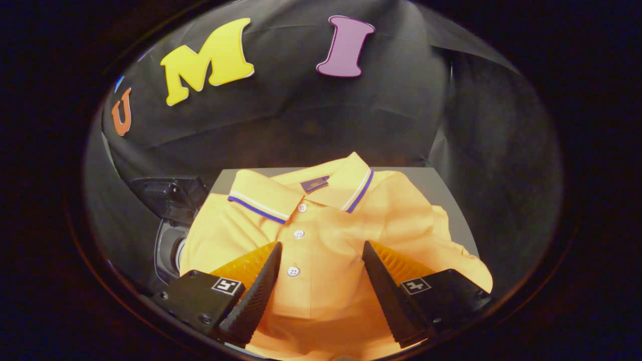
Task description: Put the clothes into the washing machine and then close the washing machine lid.
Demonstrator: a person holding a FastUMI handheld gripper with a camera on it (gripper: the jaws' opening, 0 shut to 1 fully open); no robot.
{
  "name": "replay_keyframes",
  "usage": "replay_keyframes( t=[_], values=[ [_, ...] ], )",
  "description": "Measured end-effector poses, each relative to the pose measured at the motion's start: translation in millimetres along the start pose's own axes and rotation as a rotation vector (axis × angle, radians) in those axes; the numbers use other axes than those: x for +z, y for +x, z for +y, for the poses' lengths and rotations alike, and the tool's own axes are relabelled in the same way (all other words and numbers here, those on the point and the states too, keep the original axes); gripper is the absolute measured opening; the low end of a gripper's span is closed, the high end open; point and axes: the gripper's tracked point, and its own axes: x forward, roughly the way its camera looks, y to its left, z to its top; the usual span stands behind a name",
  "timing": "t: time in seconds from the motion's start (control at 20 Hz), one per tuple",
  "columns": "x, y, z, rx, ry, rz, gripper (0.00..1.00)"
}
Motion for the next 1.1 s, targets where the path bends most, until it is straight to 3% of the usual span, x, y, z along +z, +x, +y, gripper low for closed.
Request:
replay_keyframes(
  t=[0.15, 0.35, 0.45, 0.5, 0.55, 0.6, 0.7, 0.8, 1.1],
  values=[
    [-0.2, -1.3, 2.6, 0.006, -0.018, 0.017, 0.99],
    [0.5, -3.9, 7.0, 0.008, -0.022, -0.003, 0.78],
    [-2.3, -0.8, 7.1, -0.004, -0.01, -0.023, 0.58],
    [-0.1, -0.5, 8.4, -0.004, -0.01, -0.033, 0.41],
    [-1.5, -1.3, 9.1, -0.003, 0.001, -0.045, 0.37],
    [0.2, 0.2, 10.8, 0.003, -0.002, -0.055, 0.24],
    [1.6, -2.9, 11.3, 0.014, 0.019, -0.067, 0.14],
    [1.7, -2.8, 11.9, 0.034, 0.028, -0.074, 0.08],
    [2.4, -23.2, 17.6, 0.103, 0.062, -0.107, 0.07]
  ],
)
